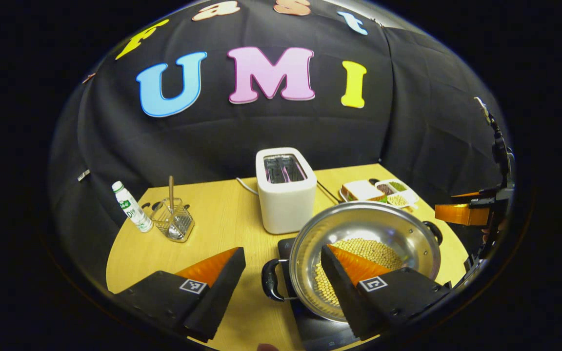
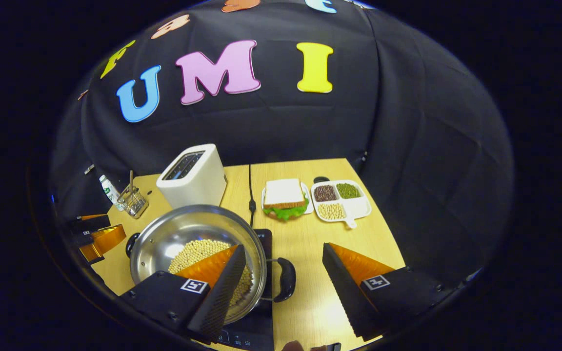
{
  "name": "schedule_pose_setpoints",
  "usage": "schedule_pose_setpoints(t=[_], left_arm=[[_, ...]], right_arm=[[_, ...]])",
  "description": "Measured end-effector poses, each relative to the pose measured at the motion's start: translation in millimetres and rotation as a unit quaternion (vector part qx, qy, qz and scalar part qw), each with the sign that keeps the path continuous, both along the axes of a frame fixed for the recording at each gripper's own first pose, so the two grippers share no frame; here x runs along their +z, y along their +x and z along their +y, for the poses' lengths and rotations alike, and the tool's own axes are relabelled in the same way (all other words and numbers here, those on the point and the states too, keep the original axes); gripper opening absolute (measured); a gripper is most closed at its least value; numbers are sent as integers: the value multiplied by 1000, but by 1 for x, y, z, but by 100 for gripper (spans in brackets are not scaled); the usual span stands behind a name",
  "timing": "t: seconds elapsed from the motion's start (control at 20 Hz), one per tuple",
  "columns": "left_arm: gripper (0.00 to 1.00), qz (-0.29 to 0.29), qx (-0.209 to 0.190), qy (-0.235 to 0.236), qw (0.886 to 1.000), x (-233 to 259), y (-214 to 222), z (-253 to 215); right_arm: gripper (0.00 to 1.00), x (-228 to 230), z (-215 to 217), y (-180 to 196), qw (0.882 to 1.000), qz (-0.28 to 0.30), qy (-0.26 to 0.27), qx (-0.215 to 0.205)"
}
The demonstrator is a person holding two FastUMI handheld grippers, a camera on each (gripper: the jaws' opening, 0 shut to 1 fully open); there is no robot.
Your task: First push the handle of the pot to place it horizontally, then grasp the pot with both hands and set it on the induction cooktop.
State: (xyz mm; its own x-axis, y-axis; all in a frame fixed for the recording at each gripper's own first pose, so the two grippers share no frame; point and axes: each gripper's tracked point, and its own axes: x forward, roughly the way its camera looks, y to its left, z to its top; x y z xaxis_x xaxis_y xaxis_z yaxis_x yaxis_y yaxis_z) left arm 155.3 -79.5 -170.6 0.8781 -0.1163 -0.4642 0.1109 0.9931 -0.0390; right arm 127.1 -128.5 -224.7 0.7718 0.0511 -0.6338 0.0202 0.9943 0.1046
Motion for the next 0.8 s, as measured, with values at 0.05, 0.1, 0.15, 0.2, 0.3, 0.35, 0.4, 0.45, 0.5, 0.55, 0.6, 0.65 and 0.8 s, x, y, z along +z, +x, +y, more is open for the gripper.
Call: schedule_pose_setpoints(t=[0.05, 0.1, 0.15, 0.2, 0.3, 0.35, 0.4, 0.45, 0.5, 0.55, 0.6, 0.65, 0.8], left_arm=[[98, -11, 3, -3, 1000, 12, -3, 2], [98, -22, 7, -5, 1000, 23, -7, 5], [98, -34, 12, -5, 999, 35, -10, 7], [98, -48, 17, -5, 999, 48, -13, 11], [97, -73, 25, -9, 997, 75, -21, 16], [97, -86, 28, -9, 996, 87, -24, 18], [98, -97, 30, -8, 995, 98, -27, 19], [97, -108, 31, -4, 994, 107, -32, 20], [98, -118, 30, 1, 993, 117, -37, 20], [97, -128, 31, 4, 991, 126, -43, 20], [97, -138, 30, 3, 990, 134, -48, 19], [97, -149, 31, 1, 988, 143, -53, 17], [97, -181, 35, -12, 983, 165, -71, 14]], right_arm=[[99, 14, -1, 1, 1000, -18, -5, 1], [99, 27, -1, 1, 999, -35, -11, 2], [99, 40, -2, 1, 999, -50, -14, 3], [98, 51, 0, 1, 998, -63, -14, 3], [98, 72, 2, -4, 996, -85, -8, 1], [98, 81, 3, -6, 995, -95, -7, 2], [99, 88, 2, -8, 995, -103, -7, 1], [99, 96, 3, -10, 994, -112, -6, 1], [99, 105, 3, -13, 993, -121, -4, 0], [99, 114, 3, -15, 991, -133, -3, -1], [98, 124, 2, -20, 989, -146, -5, -2], [98, 134, 1, -24, 987, -159, -7, -3], [98, 168, 0, -38, 979, -203, -17, -5]])
